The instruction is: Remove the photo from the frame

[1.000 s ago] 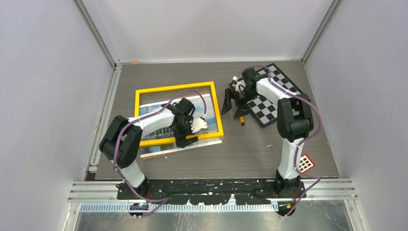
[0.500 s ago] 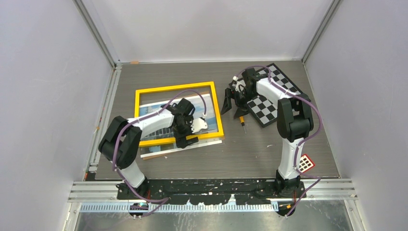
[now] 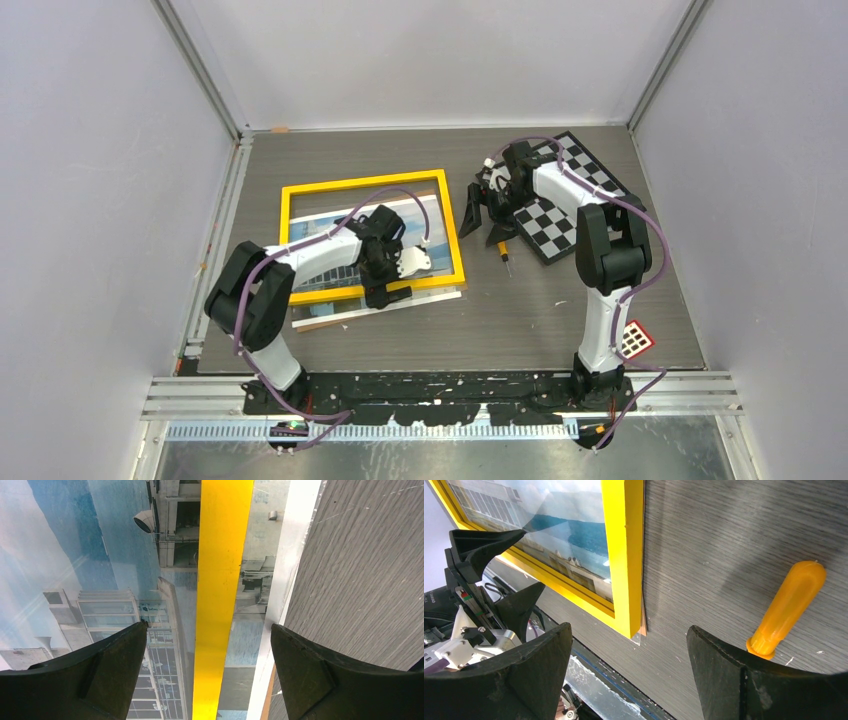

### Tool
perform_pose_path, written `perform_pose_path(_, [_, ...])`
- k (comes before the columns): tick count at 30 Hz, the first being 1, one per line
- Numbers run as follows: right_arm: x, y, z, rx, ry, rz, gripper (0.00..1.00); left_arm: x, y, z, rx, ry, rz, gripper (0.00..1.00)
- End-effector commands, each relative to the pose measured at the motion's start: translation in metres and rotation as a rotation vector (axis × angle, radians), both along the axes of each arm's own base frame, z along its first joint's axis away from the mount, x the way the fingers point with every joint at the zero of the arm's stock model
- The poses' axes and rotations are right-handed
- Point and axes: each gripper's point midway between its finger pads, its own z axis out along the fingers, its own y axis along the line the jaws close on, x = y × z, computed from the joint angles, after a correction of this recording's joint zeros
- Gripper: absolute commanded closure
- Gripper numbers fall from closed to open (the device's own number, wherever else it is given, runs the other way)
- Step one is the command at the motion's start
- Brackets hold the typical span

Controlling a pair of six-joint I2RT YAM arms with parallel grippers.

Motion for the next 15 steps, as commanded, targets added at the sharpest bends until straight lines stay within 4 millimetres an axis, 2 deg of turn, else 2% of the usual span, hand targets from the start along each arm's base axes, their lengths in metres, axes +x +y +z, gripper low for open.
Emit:
perform_pose_path(1, [0.0074,0.0033,0.009,0.015,-0.028,-0.01,0.12,-0.0145,-0.0013,-0.0067,-0.017,0.054,-0.026,0.04])
perform_pose_path(15, [0.0072,0.0028,0.0075,0.011,-0.022,-0.015,0.12,-0.0197,-0.0037,-0.0055,-0.032,0.076,-0.036,0.0])
